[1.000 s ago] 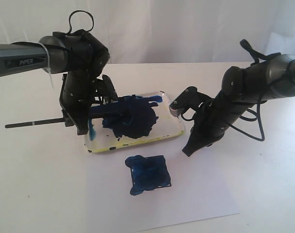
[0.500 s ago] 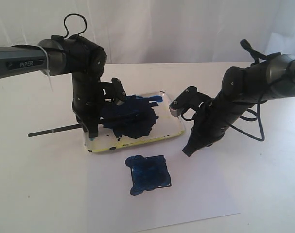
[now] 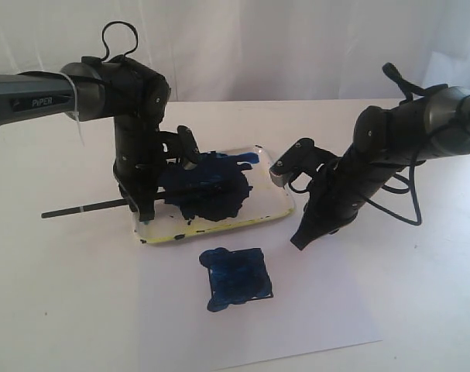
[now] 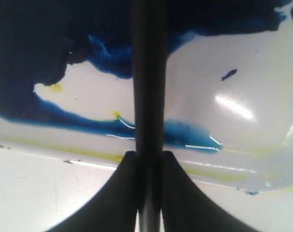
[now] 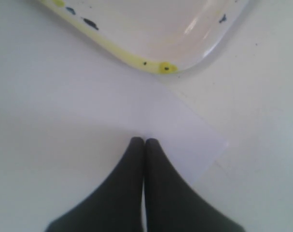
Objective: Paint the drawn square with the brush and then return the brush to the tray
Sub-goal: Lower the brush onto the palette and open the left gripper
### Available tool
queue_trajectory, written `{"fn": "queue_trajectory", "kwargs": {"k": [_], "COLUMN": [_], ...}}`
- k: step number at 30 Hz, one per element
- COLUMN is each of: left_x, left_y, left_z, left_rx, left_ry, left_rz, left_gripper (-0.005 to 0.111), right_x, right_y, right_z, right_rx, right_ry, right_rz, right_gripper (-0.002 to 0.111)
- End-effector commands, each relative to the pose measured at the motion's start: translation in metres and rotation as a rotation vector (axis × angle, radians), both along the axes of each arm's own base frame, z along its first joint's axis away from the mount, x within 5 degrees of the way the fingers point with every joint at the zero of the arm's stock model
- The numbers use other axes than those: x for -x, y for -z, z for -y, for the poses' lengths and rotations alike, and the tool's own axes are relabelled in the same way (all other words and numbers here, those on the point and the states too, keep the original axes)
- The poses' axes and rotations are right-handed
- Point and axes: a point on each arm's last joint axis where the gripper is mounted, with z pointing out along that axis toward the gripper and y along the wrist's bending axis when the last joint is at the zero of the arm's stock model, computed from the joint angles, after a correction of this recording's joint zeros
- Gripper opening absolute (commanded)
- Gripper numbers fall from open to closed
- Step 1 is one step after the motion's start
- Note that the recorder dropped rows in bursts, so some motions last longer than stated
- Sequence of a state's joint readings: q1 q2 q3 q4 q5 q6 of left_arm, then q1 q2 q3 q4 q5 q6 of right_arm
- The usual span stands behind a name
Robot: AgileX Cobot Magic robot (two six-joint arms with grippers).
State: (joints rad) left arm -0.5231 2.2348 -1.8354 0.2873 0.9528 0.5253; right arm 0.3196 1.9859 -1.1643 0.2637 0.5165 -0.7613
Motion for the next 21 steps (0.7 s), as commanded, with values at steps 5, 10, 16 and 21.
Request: {"fn": "queue_trajectory", "kwargs": {"k": [5, 10, 16, 21], "left_x": [0.000, 0.000, 0.003, 0.013], "left_y": [-0.002, -0.002, -0.016, -0.051], "left_z": [-0.002, -0.002, -0.001, -0.003], "left_rx": [-0.013, -0.013, 0.006, 0.061], "left_ry": [-0.005, -0.005, -0.001, -0.018], "left_rz": [-0.011, -0.011, 0.016, 0.039], "left_gripper": [0.031, 0.042, 0.044, 0.044], "right_x": [0.001, 0.001, 0.001, 0.000], "right_y": [0.005, 0.005, 0.005, 0.005], "right_z": [0.001, 0.001, 0.001, 0.001], "right_rx": [0.016, 0.016, 0.016, 0.015], "right_ry": [-0.013, -0.013, -0.013, -0.012], "right_rz": [-0.013, -0.013, -0.013, -0.009], "right_gripper": [0.000, 0.000, 0.000, 0.000]}}
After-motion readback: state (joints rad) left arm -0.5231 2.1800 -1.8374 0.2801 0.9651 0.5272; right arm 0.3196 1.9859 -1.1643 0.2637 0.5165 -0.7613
